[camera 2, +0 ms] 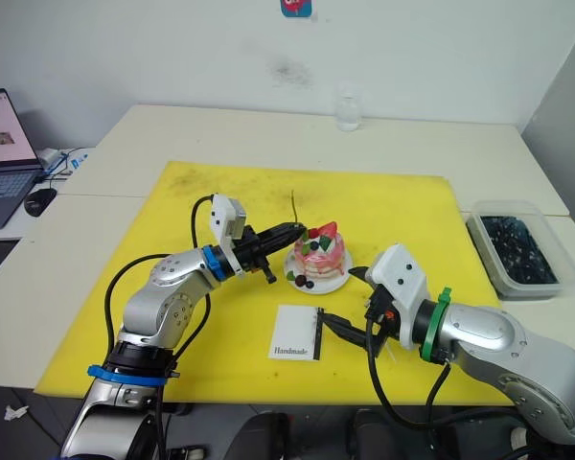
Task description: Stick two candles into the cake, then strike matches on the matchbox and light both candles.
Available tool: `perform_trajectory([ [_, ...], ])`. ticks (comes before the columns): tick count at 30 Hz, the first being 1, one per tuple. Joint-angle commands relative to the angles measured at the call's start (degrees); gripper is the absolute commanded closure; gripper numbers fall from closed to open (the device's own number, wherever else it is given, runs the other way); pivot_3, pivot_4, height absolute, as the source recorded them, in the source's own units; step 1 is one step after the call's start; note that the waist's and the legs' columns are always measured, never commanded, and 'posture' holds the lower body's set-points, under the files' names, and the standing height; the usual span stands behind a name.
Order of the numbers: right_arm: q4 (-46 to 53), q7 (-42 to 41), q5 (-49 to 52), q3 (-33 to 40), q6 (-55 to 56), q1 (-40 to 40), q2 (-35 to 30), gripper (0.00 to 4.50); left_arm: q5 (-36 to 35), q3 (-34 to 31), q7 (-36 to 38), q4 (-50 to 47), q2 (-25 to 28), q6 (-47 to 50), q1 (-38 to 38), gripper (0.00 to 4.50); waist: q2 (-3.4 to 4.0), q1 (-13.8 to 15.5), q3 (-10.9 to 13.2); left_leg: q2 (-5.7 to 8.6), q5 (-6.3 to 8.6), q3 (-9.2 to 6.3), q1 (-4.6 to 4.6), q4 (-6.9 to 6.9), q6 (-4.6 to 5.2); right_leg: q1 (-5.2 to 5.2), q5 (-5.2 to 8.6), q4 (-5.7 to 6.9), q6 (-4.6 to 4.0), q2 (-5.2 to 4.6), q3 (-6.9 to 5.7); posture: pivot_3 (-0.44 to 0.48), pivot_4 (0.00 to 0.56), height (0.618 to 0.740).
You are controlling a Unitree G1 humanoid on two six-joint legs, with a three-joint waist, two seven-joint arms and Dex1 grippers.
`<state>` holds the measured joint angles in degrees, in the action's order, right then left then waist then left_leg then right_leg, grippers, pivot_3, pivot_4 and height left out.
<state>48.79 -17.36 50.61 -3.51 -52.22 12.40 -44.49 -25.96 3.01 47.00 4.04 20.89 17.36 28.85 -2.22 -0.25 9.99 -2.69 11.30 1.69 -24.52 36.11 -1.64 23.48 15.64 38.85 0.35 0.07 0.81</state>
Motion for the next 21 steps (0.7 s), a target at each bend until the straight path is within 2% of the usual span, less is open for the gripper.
perform_trajectory([
  [1, 2.2, -0.1, -0.3, 0.9, 0.0, 0.3, 0.3, 0.02, -0.2, -0.9, 0.6, -1.0, -0.4, -0.4, 0.0, 4.5, 0.0, 0.0, 0.0, 0.0, 0.0, 0.0, 0.0, 0.0, 0.0, 0.0, 0.0, 0.0, 0.0, 0.0, -0.01, 0.0, 0.15, 0.74],
  [13, 2.7, 0.2, -0.2, 1.2, -0.7, 0.0, 0.5, 0.02, 6.1, 1.3, 0.6, 2.1, -1.4, -7.0, -3.9, 4.5, 0.0, 0.0, 0.0, -0.01, 0.0, -0.01, 0.06, 0.01, 0.0, -0.06, 0.0, 0.02, 0.0, 0.0, 0.0, 0.0, 0.15, 0.74],
  [21, 3.0, 0.4, -0.7, 1.2, -0.6, -1.1, 0.7, 0.02, 6.6, 1.6, 0.6, 3.8, -3.4, -7.6, -3.9, 4.5, -0.01, 0.0, 0.0, 0.0, 0.0, 0.0, 0.2, 0.01, 0.0, -0.21, 0.0, 0.02, 0.0, 0.0, -0.01, 0.0, 0.15, 0.74],
])
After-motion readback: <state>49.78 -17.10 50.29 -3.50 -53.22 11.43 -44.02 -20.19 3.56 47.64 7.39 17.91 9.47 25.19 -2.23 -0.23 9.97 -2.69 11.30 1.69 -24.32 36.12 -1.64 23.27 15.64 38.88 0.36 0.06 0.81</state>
